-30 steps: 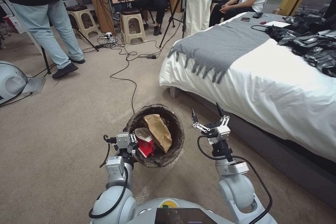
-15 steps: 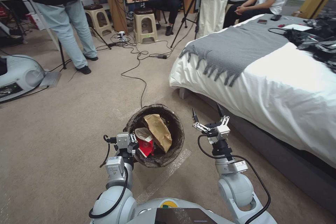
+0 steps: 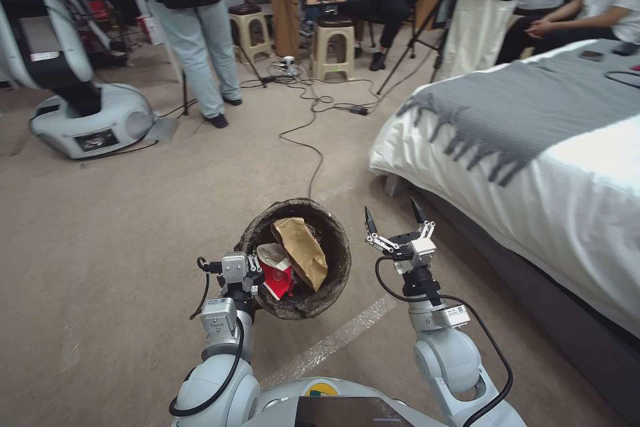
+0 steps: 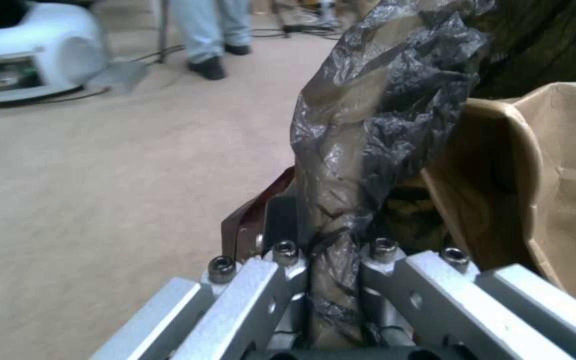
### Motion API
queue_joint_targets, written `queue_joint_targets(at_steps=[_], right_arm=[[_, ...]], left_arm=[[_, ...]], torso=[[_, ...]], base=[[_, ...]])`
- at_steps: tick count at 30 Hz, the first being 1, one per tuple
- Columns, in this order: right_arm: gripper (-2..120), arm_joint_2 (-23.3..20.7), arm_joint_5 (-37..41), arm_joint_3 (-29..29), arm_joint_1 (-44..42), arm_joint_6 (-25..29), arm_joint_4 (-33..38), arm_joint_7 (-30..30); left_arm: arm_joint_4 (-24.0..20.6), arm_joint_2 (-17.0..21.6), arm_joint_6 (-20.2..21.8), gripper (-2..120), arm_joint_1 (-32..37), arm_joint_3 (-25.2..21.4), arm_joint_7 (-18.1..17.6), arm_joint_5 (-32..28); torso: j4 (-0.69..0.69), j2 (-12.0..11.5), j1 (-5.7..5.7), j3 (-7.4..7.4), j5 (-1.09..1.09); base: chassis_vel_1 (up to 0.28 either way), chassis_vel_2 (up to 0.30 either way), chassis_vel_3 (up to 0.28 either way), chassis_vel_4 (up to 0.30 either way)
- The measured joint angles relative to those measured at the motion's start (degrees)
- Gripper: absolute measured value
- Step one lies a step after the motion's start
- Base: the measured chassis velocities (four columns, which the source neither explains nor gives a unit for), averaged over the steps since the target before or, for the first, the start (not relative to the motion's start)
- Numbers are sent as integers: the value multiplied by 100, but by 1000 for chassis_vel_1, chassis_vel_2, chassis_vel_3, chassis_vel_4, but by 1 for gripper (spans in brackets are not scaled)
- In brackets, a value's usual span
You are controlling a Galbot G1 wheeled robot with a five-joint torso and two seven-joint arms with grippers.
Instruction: Pick up the trash bin, then pick up the garbage from the floor and place it into the trash bin.
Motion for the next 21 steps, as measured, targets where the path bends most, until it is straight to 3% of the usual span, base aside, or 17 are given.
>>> queue_joint_targets(at_steps=[21], right_arm=[[100, 28, -29, -54, -51, -39, -19, -57]], left_arm=[[0, 0, 0, 2, 0, 0, 0, 0]], torso=[[0, 0, 0, 0, 0]], base=[[107, 109, 107, 107]])
